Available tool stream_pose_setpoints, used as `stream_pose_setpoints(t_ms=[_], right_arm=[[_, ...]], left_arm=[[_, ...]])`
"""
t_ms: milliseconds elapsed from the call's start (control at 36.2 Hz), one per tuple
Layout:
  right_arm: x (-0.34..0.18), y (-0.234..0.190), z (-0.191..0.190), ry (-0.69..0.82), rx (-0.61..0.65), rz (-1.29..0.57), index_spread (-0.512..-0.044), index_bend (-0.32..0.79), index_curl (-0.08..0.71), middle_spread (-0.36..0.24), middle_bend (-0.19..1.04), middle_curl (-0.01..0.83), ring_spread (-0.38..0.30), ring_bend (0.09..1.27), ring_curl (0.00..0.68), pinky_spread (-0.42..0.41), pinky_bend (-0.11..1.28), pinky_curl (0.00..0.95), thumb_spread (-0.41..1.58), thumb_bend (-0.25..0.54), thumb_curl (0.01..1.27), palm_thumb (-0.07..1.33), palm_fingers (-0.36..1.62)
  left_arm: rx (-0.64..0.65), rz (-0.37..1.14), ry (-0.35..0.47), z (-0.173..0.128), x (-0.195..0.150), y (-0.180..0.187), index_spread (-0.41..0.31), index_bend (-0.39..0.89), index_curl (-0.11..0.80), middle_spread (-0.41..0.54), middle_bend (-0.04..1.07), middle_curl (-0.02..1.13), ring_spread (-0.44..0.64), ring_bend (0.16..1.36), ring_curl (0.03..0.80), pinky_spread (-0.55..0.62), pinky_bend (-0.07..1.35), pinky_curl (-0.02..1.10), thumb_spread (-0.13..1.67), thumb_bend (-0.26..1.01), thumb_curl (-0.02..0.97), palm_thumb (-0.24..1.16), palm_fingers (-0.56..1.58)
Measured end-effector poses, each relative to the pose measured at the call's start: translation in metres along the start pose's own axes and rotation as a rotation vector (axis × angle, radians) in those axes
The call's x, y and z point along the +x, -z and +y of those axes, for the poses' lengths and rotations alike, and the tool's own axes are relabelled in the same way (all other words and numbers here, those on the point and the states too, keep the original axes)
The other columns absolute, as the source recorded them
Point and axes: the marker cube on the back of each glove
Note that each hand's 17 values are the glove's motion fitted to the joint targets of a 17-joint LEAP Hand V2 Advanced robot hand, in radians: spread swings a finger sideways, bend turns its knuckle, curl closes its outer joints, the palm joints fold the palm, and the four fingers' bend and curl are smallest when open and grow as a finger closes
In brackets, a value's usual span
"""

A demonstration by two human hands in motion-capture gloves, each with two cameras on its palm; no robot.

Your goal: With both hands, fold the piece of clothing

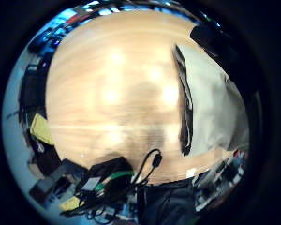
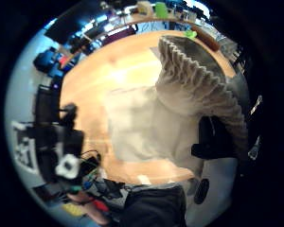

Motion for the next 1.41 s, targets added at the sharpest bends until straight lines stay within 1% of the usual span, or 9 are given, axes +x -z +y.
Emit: stream_pose_setpoints(t_ms=[55,138,331,497,607,690,800,1076,1407], right_arm=[[-0.026,-0.001,0.0,0.03,-0.017,-0.013,-0.236,-0.15,-0.012,-0.163,0.57,0.538,-0.235,1.01,0.503,-0.304,0.97,0.479,0.84,0.012,0.39,1.09,1.04],[-0.064,-0.002,0.016,0.097,-0.095,-0.096,-0.234,-0.18,-0.044,-0.163,0.58,0.546,-0.232,1.05,0.513,-0.306,1.02,0.492,0.84,-0.001,0.41,1.1,0.99],[-0.122,-0.017,0.076,0.262,-0.511,-0.395,-0.217,-0.2,-0.065,-0.138,0.51,0.531,-0.235,1.12,0.514,-0.324,1.12,0.499,0.83,-0.023,0.43,1.07,0.8],[-0.119,-0.019,0.078,0.307,-0.589,-0.535,-0.207,-0.16,-0.055,-0.103,0.46,0.508,-0.221,1.12,0.489,-0.33,1.15,0.474,0.87,-0.021,0.45,1.05,0.72],[-0.092,-0.009,0.06,0.294,-0.509,-0.56,-0.206,-0.12,-0.042,-0.092,0.44,0.499,-0.205,1.12,0.471,-0.309,1.15,0.456,0.93,-0.02,0.45,1.03,0.72],[-0.062,-0.006,0.021,0.287,-0.307,-0.57,-0.229,0.06,0.019,-0.099,0.45,0.493,-0.188,1.0,0.432,-0.283,1.06,0.423,0.97,-0.02,0.45,1.02,0.81],[-0.021,0.0,-0.007,0.295,-0.17,-0.583,-0.242,0.06,0.04,-0.096,0.43,0.488,-0.176,0.93,0.416,-0.252,0.99,0.406,1.0,-0.021,0.44,1.0,0.83],[0.065,0.015,-0.004,0.21,-0.128,-0.595,-0.256,0.06,0.069,-0.074,0.33,0.46,-0.151,0.81,0.391,-0.204,0.9,0.383,1.08,-0.018,0.44,0.97,0.82],[0.071,0.005,-0.012,0.173,-0.127,-0.585,-0.258,0.03,0.069,-0.062,0.27,0.446,-0.147,0.76,0.39,-0.184,0.85,0.375,1.11,-0.016,0.43,0.95,0.84]], left_arm=[[0.068,-0.028,0.044,-0.01,-0.013,0.014,-0.058,0.18,0.379,0.106,0.17,0.29,0.17,0.54,0.328,0.27,0.37,0.33,1.43,0.04,0.216,0.26,0.37],[0.003,-0.006,0.058,-0.03,-0.035,0.016,-0.057,0.17,0.379,0.1,0.17,0.29,0.16,0.54,0.331,0.27,0.36,0.33,1.45,0.05,0.225,0.3,0.38],[-0.047,-0.025,0.124,-0.033,-0.074,0.027,-0.057,0.16,0.377,0.097,0.16,0.3,0.14,0.54,0.332,0.25,0.35,0.34,1.51,0.08,0.247,0.36,0.4],[-0.084,-0.017,0.134,-0.027,-0.084,0.023,-0.05,0.15,0.372,0.099,0.16,0.3,0.14,0.54,0.332,0.25,0.36,0.34,1.53,0.09,0.256,0.37,0.4],[-0.113,-0.009,0.138,-0.031,-0.088,0.017,-0.047,0.15,0.366,0.106,0.16,0.3,0.14,0.55,0.332,0.25,0.36,0.35,1.54,0.09,0.262,0.37,0.39],[-0.131,0.005,0.138,-0.032,-0.086,0.014,-0.046,0.15,0.365,0.108,0.15,0.3,0.14,0.55,0.333,0.25,0.36,0.35,1.54,0.09,0.265,0.36,0.39],[-0.108,-0.006,0.109,-0.031,-0.078,0.014,-0.045,0.16,0.364,0.11,0.15,0.29,0.14,0.55,0.333,0.25,0.36,0.35,1.54,0.08,0.268,0.35,0.38],[-0.126,-0.073,0.049,-0.026,-0.043,0.01,-0.051,0.17,0.372,0.104,0.15,0.29,0.14,0.55,0.33,0.24,0.35,0.35,1.5,0.05,0.276,0.33,0.4],[-0.109,-0.217,-0.075,-0.031,-0.005,0.012,-0.055,0.17,0.381,0.11,0.15,0.28,0.15,0.54,0.329,0.24,0.34,0.36,1.46,0.02,0.281,0.32,0.39]])
